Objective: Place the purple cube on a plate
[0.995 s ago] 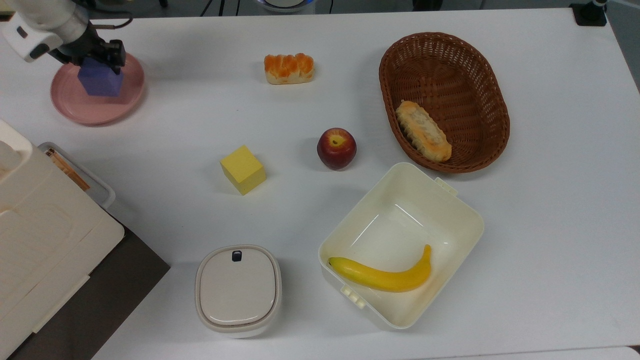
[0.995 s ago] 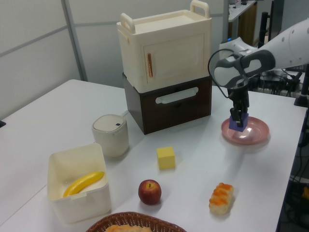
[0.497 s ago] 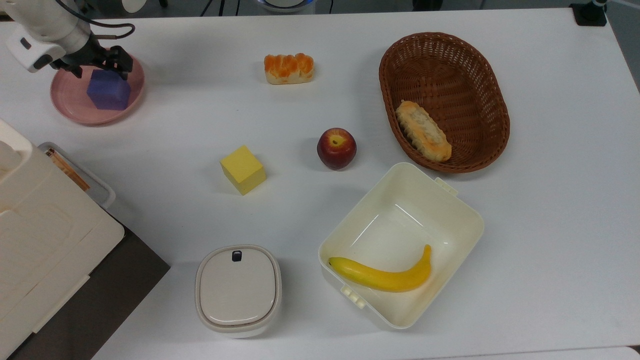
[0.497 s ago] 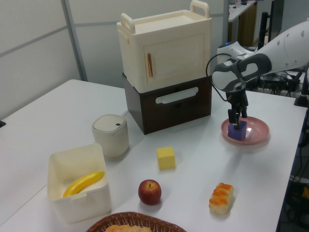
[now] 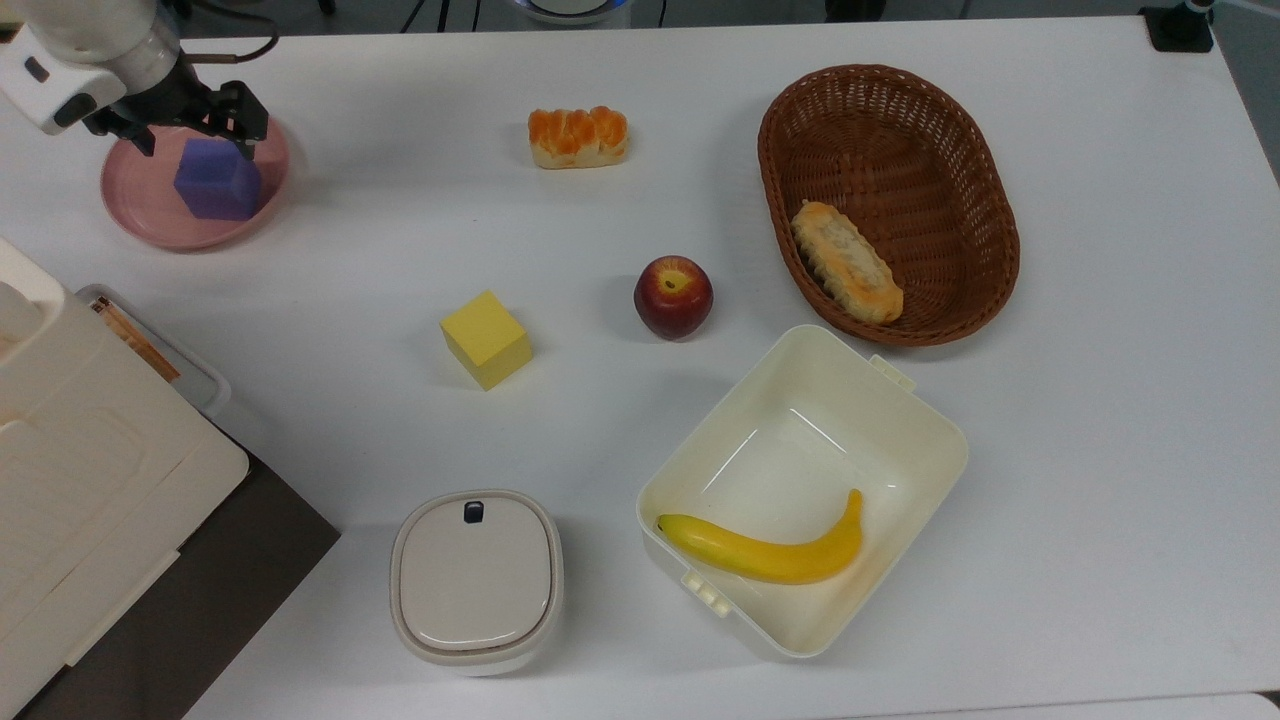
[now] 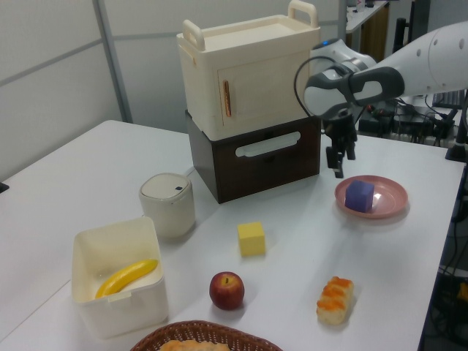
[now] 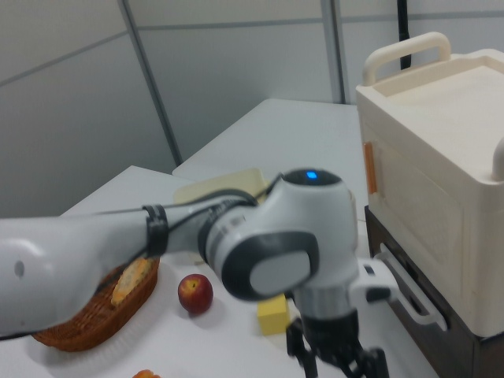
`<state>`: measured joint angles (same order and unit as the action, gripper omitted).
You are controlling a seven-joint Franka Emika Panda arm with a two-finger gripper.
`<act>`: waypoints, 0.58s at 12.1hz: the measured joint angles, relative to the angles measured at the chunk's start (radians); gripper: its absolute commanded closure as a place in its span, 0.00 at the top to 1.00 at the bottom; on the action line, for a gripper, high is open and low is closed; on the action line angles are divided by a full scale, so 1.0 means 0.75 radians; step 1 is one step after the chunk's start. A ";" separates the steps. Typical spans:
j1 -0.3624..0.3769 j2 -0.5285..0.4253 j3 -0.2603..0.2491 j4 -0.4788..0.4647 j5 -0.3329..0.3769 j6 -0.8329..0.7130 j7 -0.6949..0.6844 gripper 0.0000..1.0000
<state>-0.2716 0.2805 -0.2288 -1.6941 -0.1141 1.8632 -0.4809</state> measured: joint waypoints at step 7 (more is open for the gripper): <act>0.281 -0.077 0.025 0.267 0.130 -0.296 0.142 1.00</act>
<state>-0.0609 0.2229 -0.2103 -1.4936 -0.0164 1.6412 -0.3742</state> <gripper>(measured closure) 0.000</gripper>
